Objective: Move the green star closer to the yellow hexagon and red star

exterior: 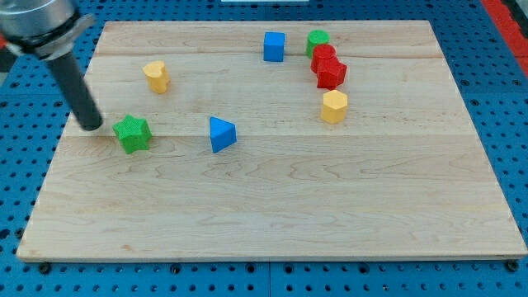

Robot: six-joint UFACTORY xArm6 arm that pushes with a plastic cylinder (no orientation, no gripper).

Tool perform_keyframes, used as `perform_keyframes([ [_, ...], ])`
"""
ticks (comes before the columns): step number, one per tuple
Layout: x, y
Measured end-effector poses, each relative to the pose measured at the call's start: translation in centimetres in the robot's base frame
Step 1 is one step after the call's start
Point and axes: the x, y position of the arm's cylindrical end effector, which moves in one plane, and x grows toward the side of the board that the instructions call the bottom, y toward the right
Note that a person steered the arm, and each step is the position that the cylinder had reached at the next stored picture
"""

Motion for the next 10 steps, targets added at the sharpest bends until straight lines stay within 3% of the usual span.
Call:
perform_keyframes([
  [1, 3.3, 4.2],
  [2, -2.6, 6.1],
  [3, -4.6, 12.5],
  [4, -3.2, 11.5],
  [5, 0.9, 9.3],
  [8, 6.2, 9.8],
  [9, 1.4, 11.0],
  [10, -2.4, 16.0],
])
